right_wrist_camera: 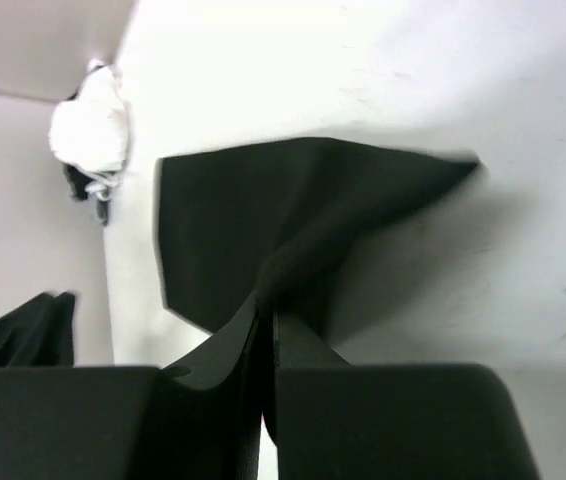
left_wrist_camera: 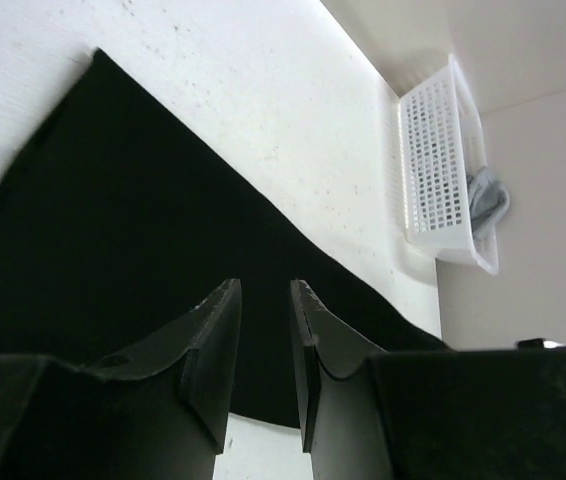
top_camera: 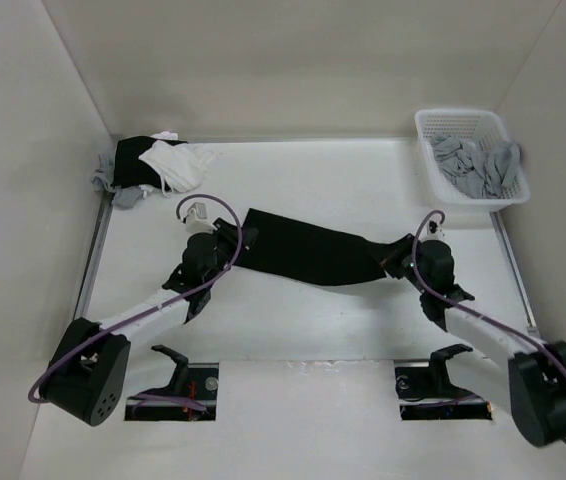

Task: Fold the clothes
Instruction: Fold the tank top

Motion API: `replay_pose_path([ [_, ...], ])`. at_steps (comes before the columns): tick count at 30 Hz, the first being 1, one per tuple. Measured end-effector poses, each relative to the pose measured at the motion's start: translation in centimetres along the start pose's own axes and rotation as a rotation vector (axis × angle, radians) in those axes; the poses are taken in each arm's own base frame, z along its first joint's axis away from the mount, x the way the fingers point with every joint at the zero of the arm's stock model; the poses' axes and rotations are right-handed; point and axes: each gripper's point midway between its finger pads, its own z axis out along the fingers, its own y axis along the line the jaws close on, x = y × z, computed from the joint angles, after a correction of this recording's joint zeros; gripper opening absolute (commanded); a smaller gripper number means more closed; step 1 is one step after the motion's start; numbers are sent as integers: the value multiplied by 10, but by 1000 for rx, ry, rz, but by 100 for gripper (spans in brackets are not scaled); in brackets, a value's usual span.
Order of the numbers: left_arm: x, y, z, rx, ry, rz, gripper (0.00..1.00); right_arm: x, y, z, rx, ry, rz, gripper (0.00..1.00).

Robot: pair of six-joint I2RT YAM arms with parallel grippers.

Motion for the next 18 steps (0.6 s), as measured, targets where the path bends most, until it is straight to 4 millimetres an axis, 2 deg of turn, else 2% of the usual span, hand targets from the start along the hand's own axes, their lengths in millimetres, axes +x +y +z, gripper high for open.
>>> replay_pose_path([
  [4, -1, -4, -5, 13, -3, -1, 24, 5, 50, -20, -53, -8, -108, 3],
  [8, -9, -12, -10, 40, -24, -6, 24, 8, 106, -18, -82, 19, -204, 4],
  [10, -13, -16, -13, 52, -35, -9, 25, 10, 133, -6, -85, 35, -241, 4],
  [13, -19, -18, -17, 65, -50, -13, 25, 21, 160, 22, -67, 73, -291, 4],
  [15, -22, -17, -19, 69, -59, -17, 25, 33, 169, 45, -37, 107, -323, 4],
  [18, -26, -9, -23, 61, -69, -26, 25, 57, 170, 83, 20, 165, -368, 4],
])
